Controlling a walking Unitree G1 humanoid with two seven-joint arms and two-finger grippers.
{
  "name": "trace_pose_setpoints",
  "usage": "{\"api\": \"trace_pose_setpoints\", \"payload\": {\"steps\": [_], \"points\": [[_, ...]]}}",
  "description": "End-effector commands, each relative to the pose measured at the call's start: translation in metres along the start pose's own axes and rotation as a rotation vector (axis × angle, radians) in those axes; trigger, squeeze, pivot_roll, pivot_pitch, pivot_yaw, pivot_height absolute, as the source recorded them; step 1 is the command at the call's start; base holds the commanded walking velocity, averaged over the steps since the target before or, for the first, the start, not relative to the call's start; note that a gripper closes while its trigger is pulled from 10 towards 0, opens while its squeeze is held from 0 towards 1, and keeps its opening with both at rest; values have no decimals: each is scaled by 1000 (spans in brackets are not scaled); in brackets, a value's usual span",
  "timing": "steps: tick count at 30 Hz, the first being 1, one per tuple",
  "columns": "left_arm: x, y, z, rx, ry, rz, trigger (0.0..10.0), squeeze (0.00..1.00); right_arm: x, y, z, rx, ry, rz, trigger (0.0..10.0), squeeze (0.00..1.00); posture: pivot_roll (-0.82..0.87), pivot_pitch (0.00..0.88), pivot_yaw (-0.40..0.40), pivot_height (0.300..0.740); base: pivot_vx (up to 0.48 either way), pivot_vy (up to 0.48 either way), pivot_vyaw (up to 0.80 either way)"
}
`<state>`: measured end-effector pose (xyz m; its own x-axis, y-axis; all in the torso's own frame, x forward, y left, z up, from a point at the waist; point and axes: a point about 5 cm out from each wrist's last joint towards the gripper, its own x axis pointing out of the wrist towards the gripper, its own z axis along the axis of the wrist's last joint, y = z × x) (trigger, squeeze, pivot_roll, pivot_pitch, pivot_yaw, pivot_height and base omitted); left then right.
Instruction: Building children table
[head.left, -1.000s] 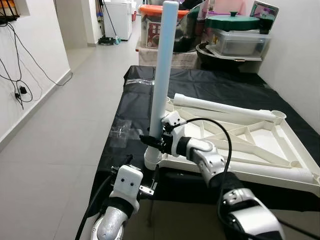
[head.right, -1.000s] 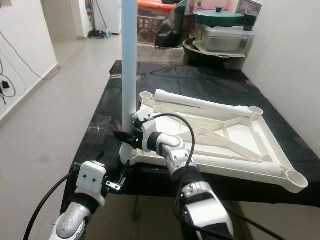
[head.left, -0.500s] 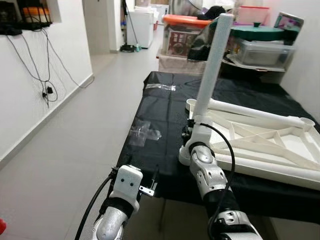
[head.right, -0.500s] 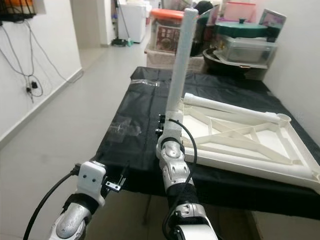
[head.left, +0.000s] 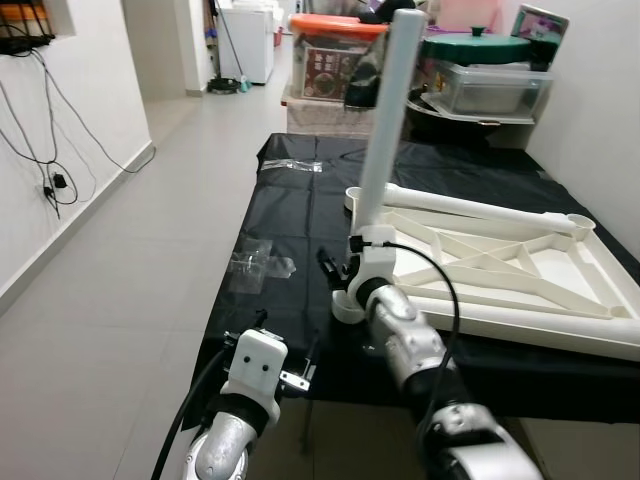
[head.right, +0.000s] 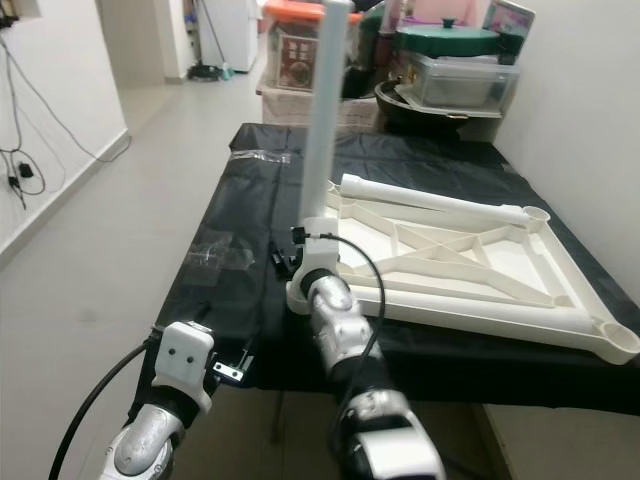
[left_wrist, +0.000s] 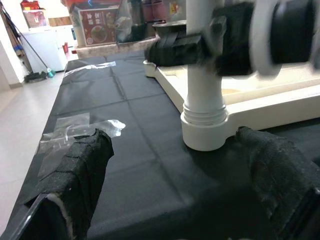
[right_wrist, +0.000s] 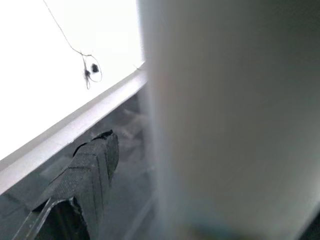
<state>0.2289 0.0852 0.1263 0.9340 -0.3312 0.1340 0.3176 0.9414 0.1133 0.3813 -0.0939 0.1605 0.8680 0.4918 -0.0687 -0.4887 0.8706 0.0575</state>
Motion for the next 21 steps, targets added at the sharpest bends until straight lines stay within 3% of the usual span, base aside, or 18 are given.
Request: {"api": "trace_pose_setpoints", "payload": {"steps": [1, 2, 5, 7, 8, 9, 11, 14, 15, 16, 17, 18, 21], "points": [[0, -1, -2, -5, 17, -3, 10000, 0, 1, 3, -1, -12, 46, 145, 10000, 0, 42, 0, -82, 740, 0, 0, 0], [0, -1, -2, -5, 17, -3, 10000, 0, 1, 3, -1, -12, 46, 145, 10000, 0, 42, 0, -82, 740, 0, 0, 0], [0, -1, -2, -1, 17, -5, 10000, 0, -6, 6, 0, -102, 135, 458, 10000, 0, 46, 0, -84, 740, 0, 0, 0], [0, -1, -2, -1, 17, -5, 10000, 0, -6, 6, 0, -102, 135, 458, 10000, 0, 46, 0, -84, 740, 0, 0, 0], [0, -1, -2, -2, 17, -6, 10000, 0, -7, 11, -4, -153, 178, 542, 10000, 0, 46, 0, -84, 740, 0, 0, 0], [0, -1, -2, -2, 17, -6, 10000, 0, -7, 11, -4, -153, 178, 542, 10000, 0, 46, 0, -84, 740, 0, 0, 0], [0, -1, -2, 0, 18, -11, 10000, 0, -6, 27, -7, -154, 225, 718, 10000, 0, 54, 0, -90, 740, 0, 0, 0], [-1, -1, -2, 1, 18, -12, 10000, 0, -5, 33, -6, -143, 232, 775, 10000, 0, 55, 0, -90, 740, 0, 0, 0], [-1, -1, -2, 2, 19, -10, 10000, 0, -3, 38, -5, -130, 224, 805, 2863, 0, 57, 0, -92, 740, 0, 0, 0], [-1, -1, -2, 2, 20, -10, 10000, 0, -1, 40, -5, -128, 211, 800, 1020, 0, 58, 0, -92, 740, 0, 0, 0], [-1, -1, -2, 2, 20, -9, 10000, 0, -1, 40, -4, -126, 203, 796, 1020, 0, 58, 0, -92, 740, 0, 0, 0], [-1, -1, -2, 2, 20, -9, 10000, 0, 0, 40, -5, -129, 193, 767, 0, 0, 56, 0, -91, 740, 0, 0, 0], [-1, -1, -2, 2, 21, -9, 10000, 0, 3, 38, -6, -137, 179, 701, 0, 0, 55, 0, -90, 740, 0, 0, 0]]}}
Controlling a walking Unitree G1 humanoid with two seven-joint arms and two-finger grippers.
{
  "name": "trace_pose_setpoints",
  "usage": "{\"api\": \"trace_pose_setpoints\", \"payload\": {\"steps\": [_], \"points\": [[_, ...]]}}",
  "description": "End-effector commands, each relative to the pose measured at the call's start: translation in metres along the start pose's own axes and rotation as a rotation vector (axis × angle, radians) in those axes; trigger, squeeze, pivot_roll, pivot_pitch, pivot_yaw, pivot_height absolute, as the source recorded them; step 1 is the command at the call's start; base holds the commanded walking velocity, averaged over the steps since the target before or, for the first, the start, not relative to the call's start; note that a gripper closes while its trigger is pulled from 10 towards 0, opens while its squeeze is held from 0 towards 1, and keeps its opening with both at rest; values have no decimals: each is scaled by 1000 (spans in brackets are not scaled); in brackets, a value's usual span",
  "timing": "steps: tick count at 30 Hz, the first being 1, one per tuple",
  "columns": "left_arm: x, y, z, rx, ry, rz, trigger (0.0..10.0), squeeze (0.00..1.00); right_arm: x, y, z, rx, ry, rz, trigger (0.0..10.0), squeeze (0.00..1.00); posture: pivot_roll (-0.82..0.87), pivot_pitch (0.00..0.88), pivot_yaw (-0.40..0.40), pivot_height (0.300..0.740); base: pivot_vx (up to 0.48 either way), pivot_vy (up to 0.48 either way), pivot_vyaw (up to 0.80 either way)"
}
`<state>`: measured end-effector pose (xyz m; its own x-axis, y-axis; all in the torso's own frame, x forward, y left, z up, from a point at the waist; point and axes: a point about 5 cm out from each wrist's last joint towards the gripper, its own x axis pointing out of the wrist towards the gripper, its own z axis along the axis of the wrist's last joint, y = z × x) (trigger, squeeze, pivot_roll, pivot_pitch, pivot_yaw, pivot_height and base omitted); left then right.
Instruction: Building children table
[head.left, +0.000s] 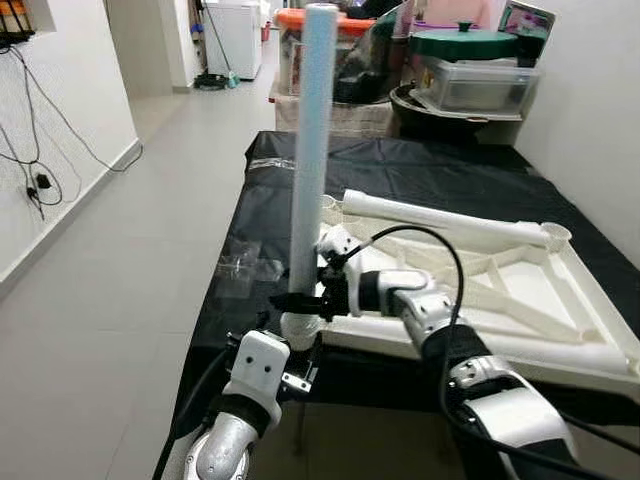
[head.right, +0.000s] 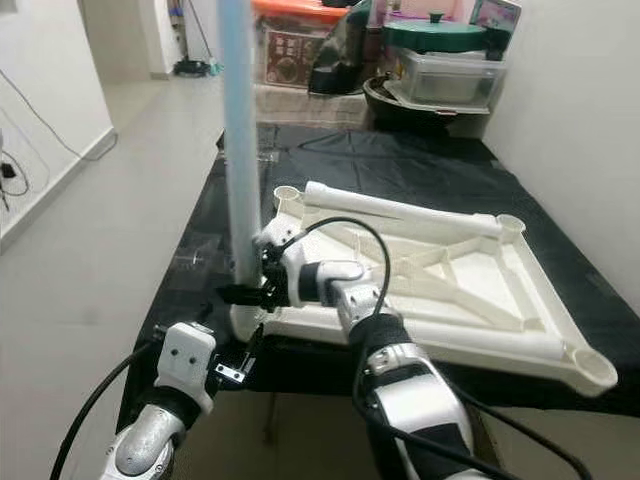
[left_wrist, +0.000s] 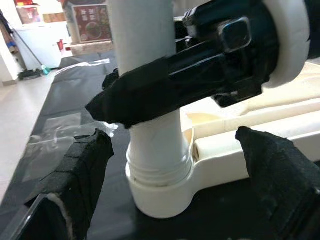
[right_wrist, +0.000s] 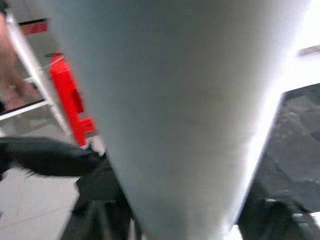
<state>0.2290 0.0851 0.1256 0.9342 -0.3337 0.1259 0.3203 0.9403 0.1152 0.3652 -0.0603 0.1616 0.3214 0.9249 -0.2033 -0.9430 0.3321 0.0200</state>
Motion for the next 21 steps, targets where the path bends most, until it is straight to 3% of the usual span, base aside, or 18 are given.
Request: {"api": "trace_pose_setpoints", "payload": {"steps": [1, 2, 3, 6, 7, 9, 10, 11, 12, 13, 14, 15, 16, 18, 21], "points": [[-1, -1, -1, 1, 13, -6, 10000, 0, 2, 0, -6, 4, 19, -37, 0, 0, 54, 0, -89, 740, 0, 0, 0], [-2, -2, -1, 0, 14, -7, 10000, 0, 1, -6, -6, 11, -2, -151, 0, 0, 53, 0, -90, 740, 0, 0, 0], [-2, -2, -1, 0, 14, -7, 10000, 0, 1, -6, -6, 11, -2, -151, 0, 0, 53, 0, -90, 740, 0, 0, 0], [-2, -2, -2, -1, 15, -8, 10000, 0, -9, -22, -11, 70, -38, -490, 0, 0, 54, 0, -91, 740, 0, 0, 0], [-2, -2, -2, -1, 15, -8, 10000, 0, -9, -22, -11, 70, -38, -490, 0, 0, 54, 0, -91, 740, 0, 0, 0], [-2, -2, -2, -2, 15, -7, 10000, 0, -22, -33, -18, 120, -41, -736, 0, 0, 55, 0, -91, 740, 0, 0, 0], [-3, -2, -2, -2, 16, -7, 10000, 0, -34, -39, -22, 151, -49, -945, 0, 0, 48, 0, -86, 740, 0, 0, 0], [-3, -2, -2, -2, 16, -7, 10000, 0, -34, -39, -22, 151, -49, -945, 0, 0, 48, 0, -86, 740, 0, 0, 0], [-3, -2, -2, -3, 16, -7, 10000, 0, -43, -42, -26, 176, -52, -1081, 0, 0, 48, 0, -86, 740, 0, 0, 0], [-3, -2, -2, -3, 16, -7, 10000, 0, -43, -42, -26, 176, -52, -1081, 0, 0, 48, 0, -86, 740, 0, 0, 0], [-3, -2, -2, -3, 16, -8, 10000, 0, -53, -41, -30, 206, -69, -1237, 0, 0, 47, 0, -87, 740, 0, 0, 0], [-3, -2, -2, -3, 16, -8, 10000, 0, -53, -41, -30, 206, -69, -1237, 0, 0, 47, 0, -87, 740, 0, 0, 0], [-3, -2, -2, -3, 17, -9, 10000, 0, -57, -36, -33, 239, -89, -1334, 0, 0, 47, 0, -84, 740, 0, 0, 0], [-3, -2, -3, -2, 18, -10, 10000, 0, -57, -30, -36, 255, -102, -1392, 0, 0, 49, 0, -87, 740, 0, 0, 0], [-3, -3, -3, -2, 19, -10, 10000, 0, -42, -15, -38, 285, -119, -1407, 0, 0, 54, 0, -92, 740, 0, 0, 0]]}}
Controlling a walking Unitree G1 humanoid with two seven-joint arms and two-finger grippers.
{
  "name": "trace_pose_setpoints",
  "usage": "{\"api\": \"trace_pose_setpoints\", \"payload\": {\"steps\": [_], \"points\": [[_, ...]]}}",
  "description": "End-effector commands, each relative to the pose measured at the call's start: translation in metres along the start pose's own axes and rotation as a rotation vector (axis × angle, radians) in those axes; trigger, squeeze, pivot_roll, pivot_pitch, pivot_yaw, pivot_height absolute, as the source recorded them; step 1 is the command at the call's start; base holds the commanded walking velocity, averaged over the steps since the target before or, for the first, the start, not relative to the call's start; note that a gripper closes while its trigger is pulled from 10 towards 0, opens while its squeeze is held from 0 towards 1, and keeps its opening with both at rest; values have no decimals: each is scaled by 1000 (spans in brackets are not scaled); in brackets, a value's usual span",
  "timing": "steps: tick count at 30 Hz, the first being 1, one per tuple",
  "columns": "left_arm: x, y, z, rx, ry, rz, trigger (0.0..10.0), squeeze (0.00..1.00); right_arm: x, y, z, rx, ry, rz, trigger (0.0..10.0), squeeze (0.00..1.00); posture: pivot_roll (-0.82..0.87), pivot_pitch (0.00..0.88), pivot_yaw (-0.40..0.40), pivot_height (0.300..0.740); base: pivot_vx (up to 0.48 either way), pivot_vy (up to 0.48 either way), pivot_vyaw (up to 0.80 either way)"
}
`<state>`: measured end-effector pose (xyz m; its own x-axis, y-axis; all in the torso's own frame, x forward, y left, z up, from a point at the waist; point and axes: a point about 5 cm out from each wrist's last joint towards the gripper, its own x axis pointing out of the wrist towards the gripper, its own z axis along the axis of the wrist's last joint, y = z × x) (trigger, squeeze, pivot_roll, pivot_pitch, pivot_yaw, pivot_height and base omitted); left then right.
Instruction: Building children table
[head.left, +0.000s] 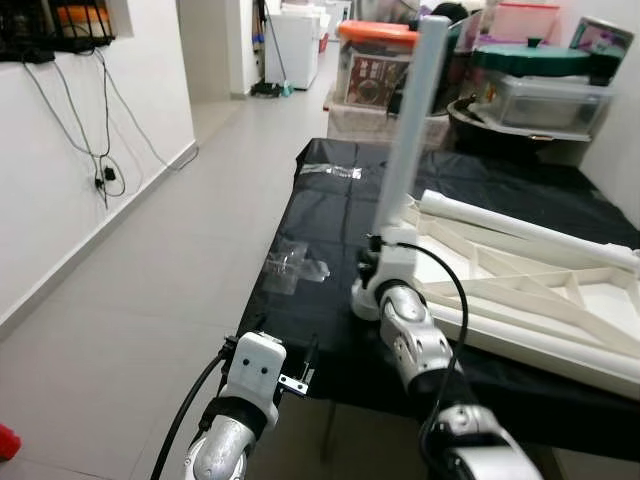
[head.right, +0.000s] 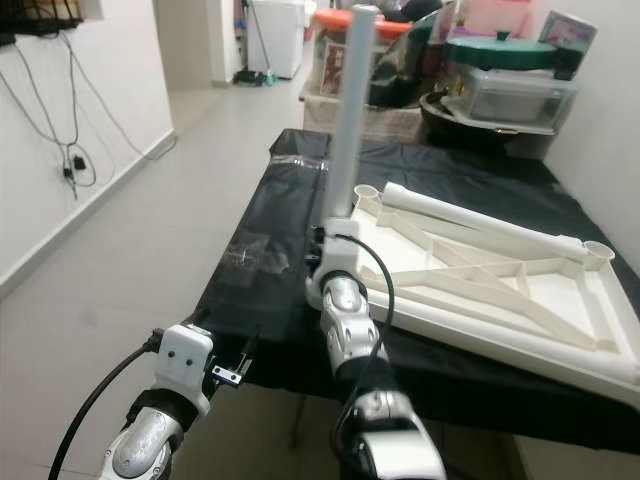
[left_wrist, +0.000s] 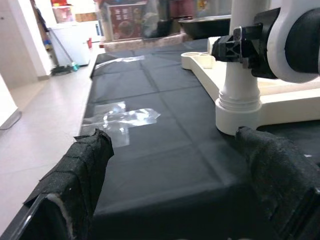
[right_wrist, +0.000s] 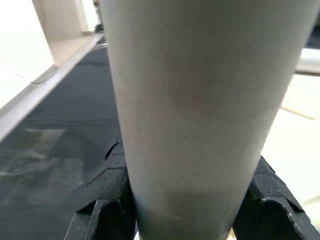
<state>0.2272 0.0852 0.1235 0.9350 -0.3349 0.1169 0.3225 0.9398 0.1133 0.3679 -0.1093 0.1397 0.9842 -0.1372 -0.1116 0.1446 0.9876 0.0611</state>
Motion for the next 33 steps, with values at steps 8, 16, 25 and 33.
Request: {"api": "trace_pose_setpoints", "payload": {"steps": [8, 16, 25, 33], "points": [[-2, -2, -1, -1, 11, -6, 10000, 0, -9, 37, -8, 56, 1, 165, 10000, 1000, 50, 0, -94, 740, 0, 0, 0], [-2, -3, -1, -5, 10, -8, 10000, 0, -6, 36, 0, 109, 33, 697, 10000, 0, 50, 0, -94, 740, 0, 0, 0], [-1, -3, 0, -5, 10, -7, 10000, 0, -15, 25, 4, -135, 155, 1253, 10000, 0, 57, 0, -97, 740, 0, 0, 0], [-2, -2, 0, -4, 8, -2, 10000, 0, -17, 37, 14, -170, 156, 1393, 10000, 0, 59, 0, -101, 740, 0, 0, 0]]}}
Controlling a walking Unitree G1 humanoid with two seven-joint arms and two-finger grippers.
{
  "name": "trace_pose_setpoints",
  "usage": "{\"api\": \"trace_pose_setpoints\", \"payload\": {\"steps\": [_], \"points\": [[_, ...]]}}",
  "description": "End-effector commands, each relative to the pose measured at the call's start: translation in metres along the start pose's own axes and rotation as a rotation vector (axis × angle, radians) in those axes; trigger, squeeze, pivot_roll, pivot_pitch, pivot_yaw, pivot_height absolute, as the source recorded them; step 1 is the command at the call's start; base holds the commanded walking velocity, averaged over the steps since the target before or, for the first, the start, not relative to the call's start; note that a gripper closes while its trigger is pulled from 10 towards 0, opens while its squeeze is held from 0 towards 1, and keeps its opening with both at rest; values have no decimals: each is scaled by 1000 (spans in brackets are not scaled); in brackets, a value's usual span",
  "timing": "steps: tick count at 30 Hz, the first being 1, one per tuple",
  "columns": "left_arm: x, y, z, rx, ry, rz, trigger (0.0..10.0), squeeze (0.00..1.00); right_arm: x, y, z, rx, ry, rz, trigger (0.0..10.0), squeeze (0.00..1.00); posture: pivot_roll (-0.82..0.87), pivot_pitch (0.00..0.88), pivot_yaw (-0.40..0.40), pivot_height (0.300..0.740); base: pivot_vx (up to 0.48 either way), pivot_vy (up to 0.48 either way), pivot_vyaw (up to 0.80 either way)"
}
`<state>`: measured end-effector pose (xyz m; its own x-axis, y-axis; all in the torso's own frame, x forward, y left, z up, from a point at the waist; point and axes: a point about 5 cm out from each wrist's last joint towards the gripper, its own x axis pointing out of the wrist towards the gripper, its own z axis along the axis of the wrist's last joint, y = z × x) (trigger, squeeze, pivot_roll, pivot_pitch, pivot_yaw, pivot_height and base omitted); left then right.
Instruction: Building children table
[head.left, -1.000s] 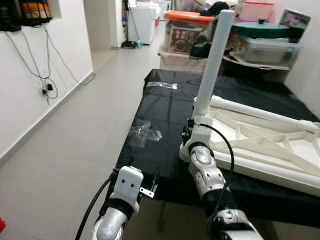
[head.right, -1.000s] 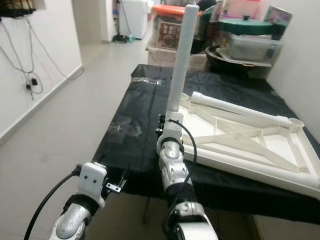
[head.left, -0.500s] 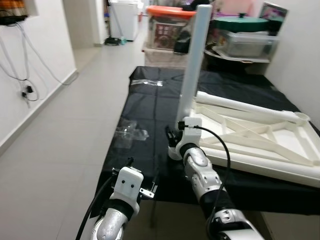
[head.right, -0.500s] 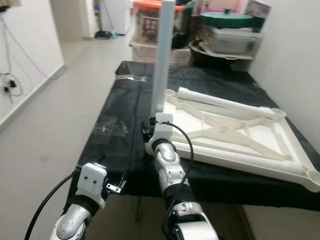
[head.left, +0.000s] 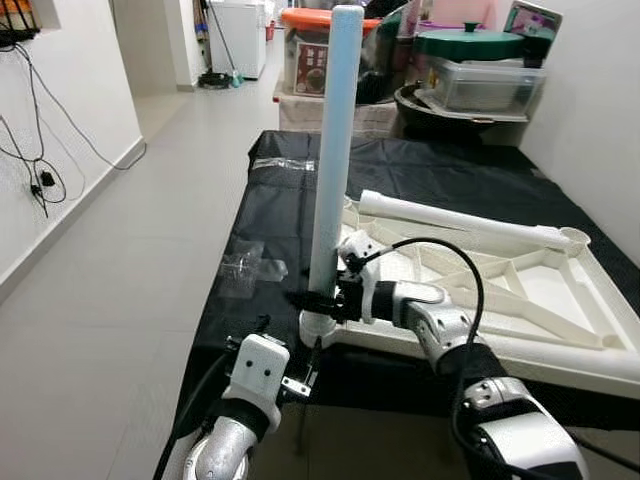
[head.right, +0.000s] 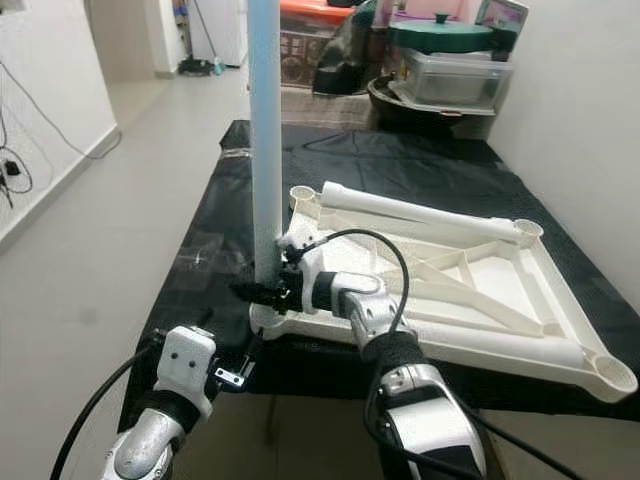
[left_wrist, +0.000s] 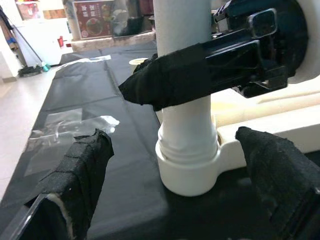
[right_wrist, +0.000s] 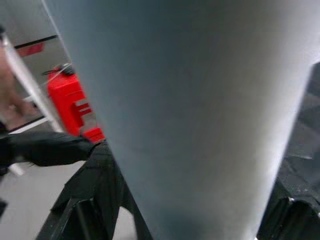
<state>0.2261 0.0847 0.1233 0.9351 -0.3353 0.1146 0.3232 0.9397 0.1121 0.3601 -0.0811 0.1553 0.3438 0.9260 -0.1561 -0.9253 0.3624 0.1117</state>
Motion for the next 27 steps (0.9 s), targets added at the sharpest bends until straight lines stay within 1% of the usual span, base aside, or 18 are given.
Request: {"api": "trace_pose_setpoints", "payload": {"steps": [1, 5, 7, 8, 10, 11, 12, 14, 16, 17, 18, 19, 20, 22, 23, 24, 25, 27], "points": [[-1, -2, 0, -2, 7, -1, 10000, 0, 12, 5, 3, -39, 27, 23, 0, 0, 59, 0, -99, 740, 0, 0, 0], [-2, -2, 0, -1, 7, -2, 10000, 0, 17, 3, 3, -90, 31, -54, 0, 0, 60, 0, -101, 740, 0, 0, 0], [-3, -3, -2, -1, 11, -4, 10000, 0, 17, -7, 2, -111, 15, -287, 0, 0, 57, 0, -96, 740, 0, 0, 0], [-3, -3, -2, -1, 11, -4, 10000, 0, 17, -7, 2, -111, 15, -287, 0, 0, 57, 0, -96, 740, 0, 0, 0], [-4, -3, -3, -3, 14, -8, 10000, 0, 9, -19, -3, -71, -20, -560, 0, 0, 52, 0, -91, 740, 0, 0, 0], [-4, -3, -3, -3, 14, -8, 10000, 0, 9, -19, -3, -71, -20, -560, 0, 0, 52, 0, -91, 740, 0, 0, 0], [-6, -4, -4, -5, 18, -12, 10000, 0, -3, -26, -8, -17, -56, -831, 0, 0, 41, 0, -85, 740, 0, 0, 0], [-6, -4, -4, -5, 18, -12, 10000, 0, -3, -26, -8, -17, -56, -831, 0, 0, 41, 0, -85, 740, 0, 0, 0], [-7, -4, -5, -5, 20, -18, 10000, 0, -23, -30, -14, 31, -97, -1147, 0, 0, 39, 0, -82, 740, 0, 0, 0], [-7, -4, -5, -5, 20, -20, 10000, 0, -31, -27, -17, 68, -120, -1272, 0, 0, 42, 0, -83, 740, 0, 0, 0], [-7, -4, -5, -5, 20, -20, 10000, 0, -31, -27, -17, 68, -120, -1272, 0, 0, 42, 0, -83, 740, 0, 0, 0], [-7, -5, -5, -4, 21, -22, 10000, 0, -35, -22, -19, 78, -147, -1347, 0, 0, 42, 0, -84, 740, 0, 0, 0], [-7, -5, -5, -4, 21, -22, 10000, 0, -35, -22, -19, 78, -147, -1347, 0, 0, 42, 0, -84, 740, 0, 0, 0], [-7, -5, -5, -4, 22, -23, 10000, 0, -25, -7, -21, 109, -184, -1363, 0, 0, 48, 0, -91, 740, 0, 0, 0], [-6, -5, -4, -4, 22, -23, 10000, 0, -18, -3, -21, 128, -197, -1328, 0, 0, 49, 0, -89, 740, 0, 0, 0], [-6, -5, -4, -4, 22, -23, 10000, 0, -18, -3, -21, 128, -197, -1328, 0, 0, 49, 0, -89, 740, 0, 0, 0], [-6, -5, -4, -4, 22, -22, 10000, 0, -9, 0, -20, 145, -206, -1282, 7569, 0, 49, 0, -88, 740, 0, 0, 0], [-5, -5, -4, -4, 22, -22, 10000, 0, -4, 1, -20, 155, -208, -1269, 7569, 0, 49, 0, -88, 740, 0, 0, 0]]}}
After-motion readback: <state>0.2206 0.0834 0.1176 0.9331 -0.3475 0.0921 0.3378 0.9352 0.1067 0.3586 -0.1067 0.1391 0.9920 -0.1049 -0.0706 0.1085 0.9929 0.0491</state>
